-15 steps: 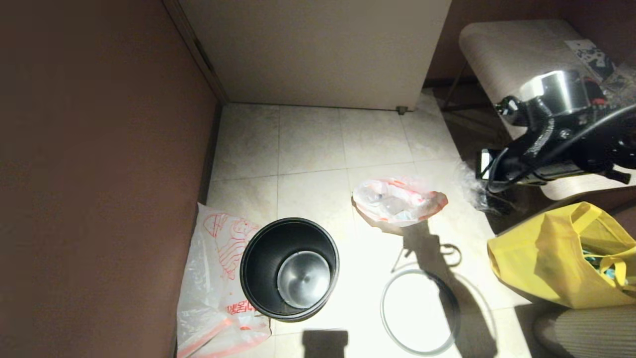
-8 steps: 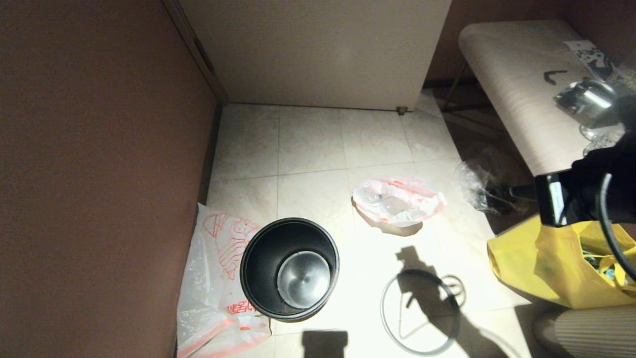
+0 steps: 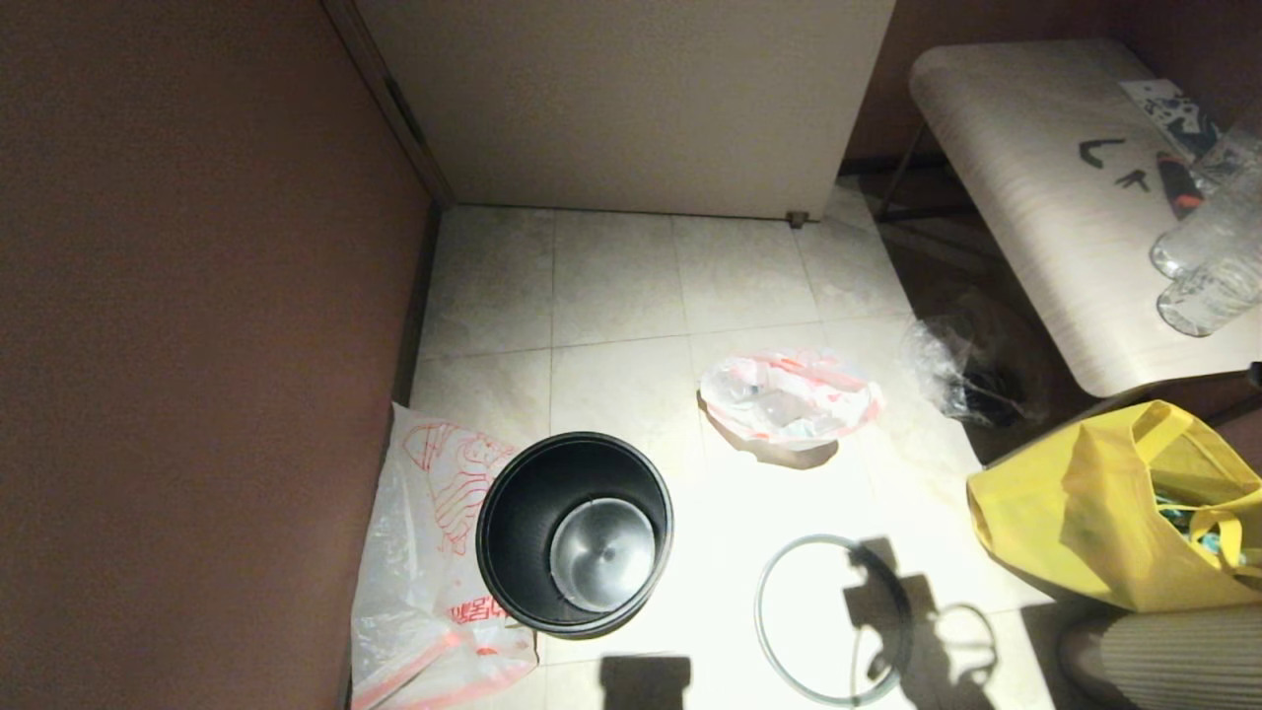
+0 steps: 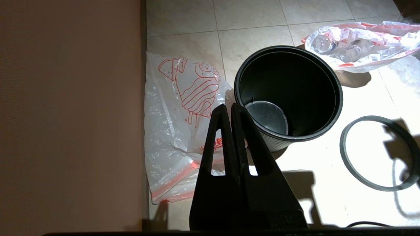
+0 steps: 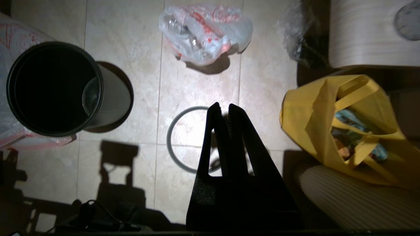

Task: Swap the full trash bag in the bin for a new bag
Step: Pick up a new trash bag

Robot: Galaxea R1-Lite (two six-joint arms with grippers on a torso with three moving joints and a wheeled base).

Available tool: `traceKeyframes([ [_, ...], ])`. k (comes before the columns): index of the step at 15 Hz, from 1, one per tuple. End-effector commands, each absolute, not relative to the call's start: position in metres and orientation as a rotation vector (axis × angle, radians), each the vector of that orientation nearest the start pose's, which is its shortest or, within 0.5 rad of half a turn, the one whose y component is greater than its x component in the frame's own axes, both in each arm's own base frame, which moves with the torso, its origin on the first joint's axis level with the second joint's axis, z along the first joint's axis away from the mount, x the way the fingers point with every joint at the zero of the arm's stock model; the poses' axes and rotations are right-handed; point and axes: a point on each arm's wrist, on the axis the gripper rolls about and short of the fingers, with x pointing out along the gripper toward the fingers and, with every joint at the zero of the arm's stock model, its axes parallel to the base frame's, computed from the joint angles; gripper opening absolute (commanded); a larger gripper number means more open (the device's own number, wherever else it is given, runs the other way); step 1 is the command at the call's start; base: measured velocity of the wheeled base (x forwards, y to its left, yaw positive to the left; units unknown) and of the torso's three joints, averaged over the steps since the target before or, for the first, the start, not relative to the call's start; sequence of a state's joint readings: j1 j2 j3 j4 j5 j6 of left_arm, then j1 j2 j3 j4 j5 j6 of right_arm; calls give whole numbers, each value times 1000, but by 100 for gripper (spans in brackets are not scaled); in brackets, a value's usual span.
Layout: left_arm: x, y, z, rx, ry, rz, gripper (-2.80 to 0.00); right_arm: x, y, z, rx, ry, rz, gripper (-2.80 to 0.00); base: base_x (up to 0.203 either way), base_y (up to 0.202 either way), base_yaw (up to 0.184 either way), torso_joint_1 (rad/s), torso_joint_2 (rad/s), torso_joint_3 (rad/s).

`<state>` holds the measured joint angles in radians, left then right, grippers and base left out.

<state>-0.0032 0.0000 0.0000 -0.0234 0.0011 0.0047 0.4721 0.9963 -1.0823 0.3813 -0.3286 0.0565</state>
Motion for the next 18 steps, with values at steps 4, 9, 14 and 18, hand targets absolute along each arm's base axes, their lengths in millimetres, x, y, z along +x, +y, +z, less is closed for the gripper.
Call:
traceKeyframes([
  [4, -22, 0, 75, 5, -11, -2, -280, 32, 6, 315, -36, 103, 86, -280, 0, 0, 0, 0, 0, 0],
  [9, -22, 0, 75, 5, -11, -2, -280, -18, -12, 290, -10, 0, 124, -280, 0, 0, 0, 0, 0, 0],
  [14, -22, 0, 75, 5, -11, -2, -280, -50, -14, 265, 5, -69, 40, -280, 0, 0, 0, 0, 0, 0],
  [18, -22, 0, 75, 5, -11, -2, -280, -67, -4, 223, -10, -42, -15, -280, 0, 0, 0, 0, 0, 0],
])
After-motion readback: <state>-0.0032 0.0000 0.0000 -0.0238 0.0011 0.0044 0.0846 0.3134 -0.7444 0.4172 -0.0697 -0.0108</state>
